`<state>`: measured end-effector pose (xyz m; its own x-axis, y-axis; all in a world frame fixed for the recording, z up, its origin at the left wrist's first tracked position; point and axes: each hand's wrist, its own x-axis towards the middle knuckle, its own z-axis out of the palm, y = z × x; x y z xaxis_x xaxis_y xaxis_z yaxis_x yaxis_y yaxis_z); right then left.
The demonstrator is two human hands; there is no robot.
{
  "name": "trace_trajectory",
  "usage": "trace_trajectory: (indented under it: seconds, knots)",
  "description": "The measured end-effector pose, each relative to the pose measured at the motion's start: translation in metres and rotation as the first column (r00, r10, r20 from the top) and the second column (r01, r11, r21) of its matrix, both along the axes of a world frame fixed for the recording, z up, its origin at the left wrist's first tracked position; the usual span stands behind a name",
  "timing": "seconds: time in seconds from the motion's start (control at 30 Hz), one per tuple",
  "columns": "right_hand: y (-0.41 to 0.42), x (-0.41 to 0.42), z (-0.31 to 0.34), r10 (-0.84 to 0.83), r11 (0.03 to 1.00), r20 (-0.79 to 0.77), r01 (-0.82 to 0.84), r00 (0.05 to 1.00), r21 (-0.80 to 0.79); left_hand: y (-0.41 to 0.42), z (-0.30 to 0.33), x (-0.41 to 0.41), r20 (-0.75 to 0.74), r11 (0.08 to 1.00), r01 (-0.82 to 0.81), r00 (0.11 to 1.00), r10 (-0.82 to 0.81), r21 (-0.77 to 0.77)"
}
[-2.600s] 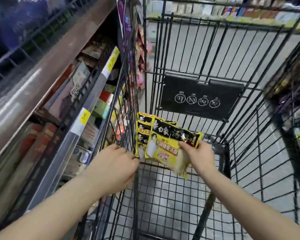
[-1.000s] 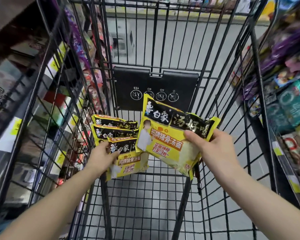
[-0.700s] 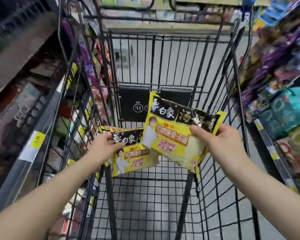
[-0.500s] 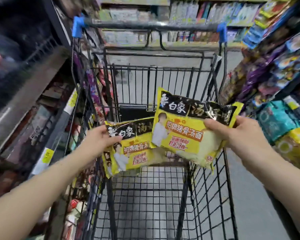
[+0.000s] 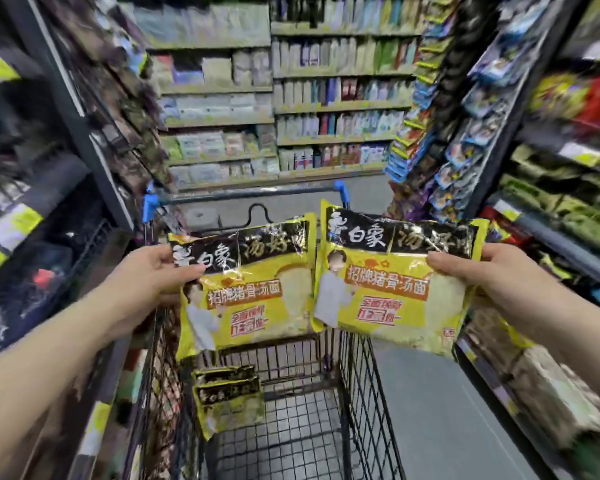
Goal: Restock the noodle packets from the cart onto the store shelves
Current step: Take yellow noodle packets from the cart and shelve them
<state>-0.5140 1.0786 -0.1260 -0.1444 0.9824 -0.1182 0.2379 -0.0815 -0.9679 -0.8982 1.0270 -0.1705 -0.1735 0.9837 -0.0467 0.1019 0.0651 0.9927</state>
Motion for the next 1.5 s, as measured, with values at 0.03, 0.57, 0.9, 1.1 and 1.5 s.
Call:
trace_trajectory:
  seconds: [0.03,0.57,0.9,1.1,1.5]
  knots:
    - [-0.008,0.007,0.010,-0.001,1.000,-0.001,0.001,1.000,0.006,-0.002,0.009,0.000,0.010,1.000,0.016,1.000,-0.016,0.016]
    - [-0.159,0.135,0.088,-0.289,0.957,0.088,0.289,0.953,0.015,-0.032,0.104,0.141,0.048,0.904,0.426,0.903,-0.427,0.033]
    - [-0.323,0.269,0.096,-0.598,0.800,0.084,0.599,0.797,0.021,-0.068,0.116,0.310,-0.023,0.726,0.686,0.728,-0.686,0.059]
    - [-0.455,0.338,0.101,-0.758,0.650,0.056,0.760,0.649,-0.010,-0.129,0.113,0.434,-0.029,0.559,0.829,0.559,-0.828,0.012]
    - [-0.711,0.429,0.085,-0.952,0.291,0.099,0.957,0.288,0.013,-0.286,0.100,0.653,0.048,0.233,0.971,0.235,-0.971,-0.043]
